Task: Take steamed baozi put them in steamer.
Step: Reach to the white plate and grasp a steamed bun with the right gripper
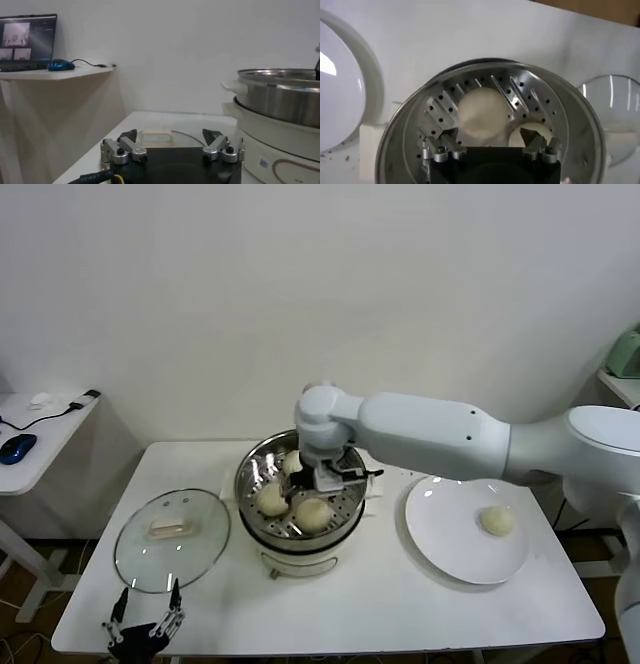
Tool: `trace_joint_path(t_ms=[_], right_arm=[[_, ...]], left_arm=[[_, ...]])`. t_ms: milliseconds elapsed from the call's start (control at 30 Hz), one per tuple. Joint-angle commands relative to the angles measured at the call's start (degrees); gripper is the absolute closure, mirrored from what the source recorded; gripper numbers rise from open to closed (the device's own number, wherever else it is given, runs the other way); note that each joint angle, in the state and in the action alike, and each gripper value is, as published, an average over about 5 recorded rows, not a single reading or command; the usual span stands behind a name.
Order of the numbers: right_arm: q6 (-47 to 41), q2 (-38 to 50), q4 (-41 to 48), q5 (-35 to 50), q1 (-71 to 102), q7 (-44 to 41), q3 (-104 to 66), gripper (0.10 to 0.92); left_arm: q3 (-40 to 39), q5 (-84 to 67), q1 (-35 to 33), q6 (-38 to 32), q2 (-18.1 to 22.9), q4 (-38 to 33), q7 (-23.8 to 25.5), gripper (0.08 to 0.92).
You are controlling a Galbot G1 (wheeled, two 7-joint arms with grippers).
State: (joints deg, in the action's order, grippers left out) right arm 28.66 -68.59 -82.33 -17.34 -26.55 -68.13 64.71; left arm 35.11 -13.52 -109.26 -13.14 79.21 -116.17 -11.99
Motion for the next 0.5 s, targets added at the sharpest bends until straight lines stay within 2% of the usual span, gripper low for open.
trace_joint_path(t_ms=[33, 100, 200, 333, 500], right_arm=[[-23.76, 14.76, 4.3, 20.94, -5.86, -1.02, -5.64, 0.202], [-30.41, 18.93, 8.27, 27.3, -7.74, -0.95, -4.29, 0.202], [-34.6, 24.05, 16.1, 31.75, -8.53, -1.72, -3.29, 0.203], [-34.92, 30.16, 25.85, 30.79, -4.91, -3.18, -3.53, 0.203], [-34.57, 37.07, 28.4, 26.16, 6.99, -3.19, -8.99, 0.202]], left_arm=[[-0.12, 0.18, -0.02, 0.32, -0.11, 0.04, 0.04, 0.177], [-0.2, 0.27, 0.0, 0.43, -0.2, 0.06, 0.04, 0.177], [-0.32, 0.31, 0.0, 0.5, -0.37, 0.1, 0.05, 0.177], [-0.53, 0.3, 0.12, 0.59, -0.61, 0.32, 0.07, 0.177], [-0.78, 0.3, 0.24, 0.78, -0.68, 0.65, 0.1, 0.177]])
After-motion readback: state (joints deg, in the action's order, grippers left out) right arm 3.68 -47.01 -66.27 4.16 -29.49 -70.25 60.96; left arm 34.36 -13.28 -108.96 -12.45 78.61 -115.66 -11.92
